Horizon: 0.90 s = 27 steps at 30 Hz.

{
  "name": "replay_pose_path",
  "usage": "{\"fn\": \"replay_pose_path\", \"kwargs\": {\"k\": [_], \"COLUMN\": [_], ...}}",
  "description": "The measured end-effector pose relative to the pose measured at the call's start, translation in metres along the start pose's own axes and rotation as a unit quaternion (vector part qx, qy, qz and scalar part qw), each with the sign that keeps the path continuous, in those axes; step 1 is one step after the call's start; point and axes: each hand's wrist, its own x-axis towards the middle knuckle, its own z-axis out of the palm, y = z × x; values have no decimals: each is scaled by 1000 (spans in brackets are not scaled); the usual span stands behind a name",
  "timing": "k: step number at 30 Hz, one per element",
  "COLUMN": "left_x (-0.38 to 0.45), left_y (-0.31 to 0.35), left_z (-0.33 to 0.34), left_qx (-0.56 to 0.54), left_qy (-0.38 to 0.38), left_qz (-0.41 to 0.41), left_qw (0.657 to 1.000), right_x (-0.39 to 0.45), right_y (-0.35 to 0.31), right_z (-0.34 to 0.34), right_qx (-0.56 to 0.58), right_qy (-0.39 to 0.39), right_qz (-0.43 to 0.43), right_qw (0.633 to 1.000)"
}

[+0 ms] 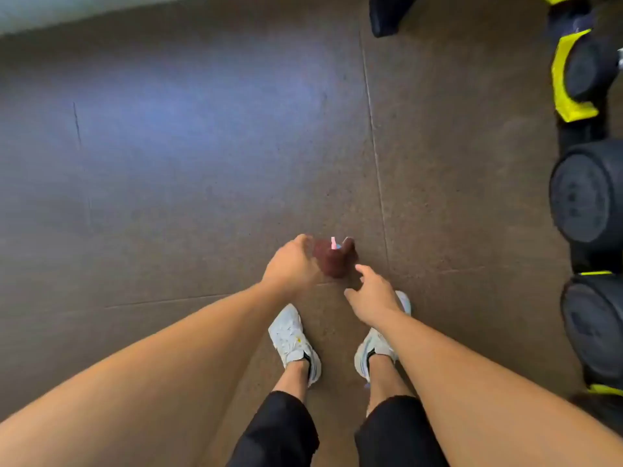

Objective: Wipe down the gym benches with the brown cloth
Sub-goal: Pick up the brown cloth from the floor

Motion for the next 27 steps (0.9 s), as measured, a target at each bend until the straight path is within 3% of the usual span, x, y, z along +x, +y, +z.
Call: {"fn": "replay_pose_path", "kwargs": {"k": [5, 10, 16, 19, 24, 26, 27], "left_x": [50, 77, 58, 42, -12, -50, -72], "left_y": [-31, -74, -120, -128, -116, -98, -90], "left_z": [31, 55, 71, 71, 59, 42, 31], "left_qx": [39, 44, 119, 131, -43, -172, -259], "left_qy": [-52, -45, -113, -118, -137, -122, -109], "left_qz": [25, 9, 1, -9, -120, -155, -188], "left_qw": [998, 998, 986, 984, 982, 965, 941], "right_x": [70, 115, 116, 96, 1, -59, -92], "right_y": [-5, -3, -1, -2, -29, -46, -54], "right_z": [36, 61, 65, 61, 61, 54, 48], "right_qx": [-28, -83, -189, -176, -23, 26, 38], "right_qy": [1, 31, 79, 71, 28, -1, -22], "right_qz": [-3, 8, 23, 19, 42, 16, 4], "right_qw": [1000, 996, 978, 982, 998, 1000, 999]}}
